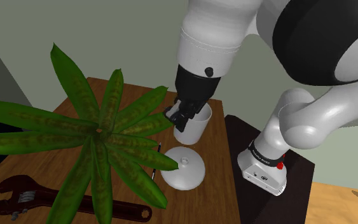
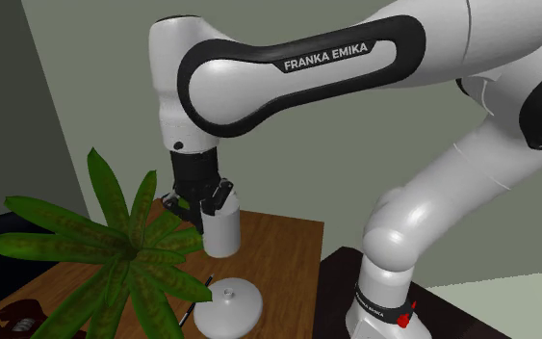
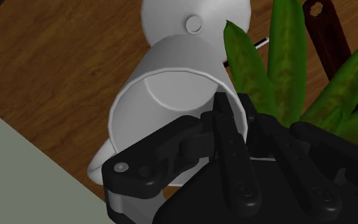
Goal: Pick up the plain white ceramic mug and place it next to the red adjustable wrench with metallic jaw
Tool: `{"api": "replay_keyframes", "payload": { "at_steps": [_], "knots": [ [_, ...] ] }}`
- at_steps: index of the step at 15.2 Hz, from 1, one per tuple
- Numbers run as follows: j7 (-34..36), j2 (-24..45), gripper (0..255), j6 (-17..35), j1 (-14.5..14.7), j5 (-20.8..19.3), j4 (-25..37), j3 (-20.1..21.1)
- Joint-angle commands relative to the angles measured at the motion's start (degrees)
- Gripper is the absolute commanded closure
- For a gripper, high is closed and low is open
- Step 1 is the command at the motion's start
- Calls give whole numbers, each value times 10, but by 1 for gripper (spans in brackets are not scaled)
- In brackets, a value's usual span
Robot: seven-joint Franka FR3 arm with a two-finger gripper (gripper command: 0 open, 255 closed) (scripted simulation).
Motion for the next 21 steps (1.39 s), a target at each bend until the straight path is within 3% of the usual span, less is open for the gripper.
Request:
{"api": "replay_keyframes", "payload": {
  "at_steps": [1,7,12,15,17,18,19,21],
  "knots": [
    [32,13,255,0,3,5,18,28],
    [130,77,255,1,-7,-1,92,122],
    [228,159,255,2,-37,-40,171,225],
    [308,236,255,0,-68,-99,226,312],
    [393,330,255,-8,-87,-186,268,391],
    [451,402,255,-20,-67,-256,292,414],
    [498,460,255,-37,-25,-312,318,411],
    [543,521,255,-63,77,-364,371,358]
  ]
}}
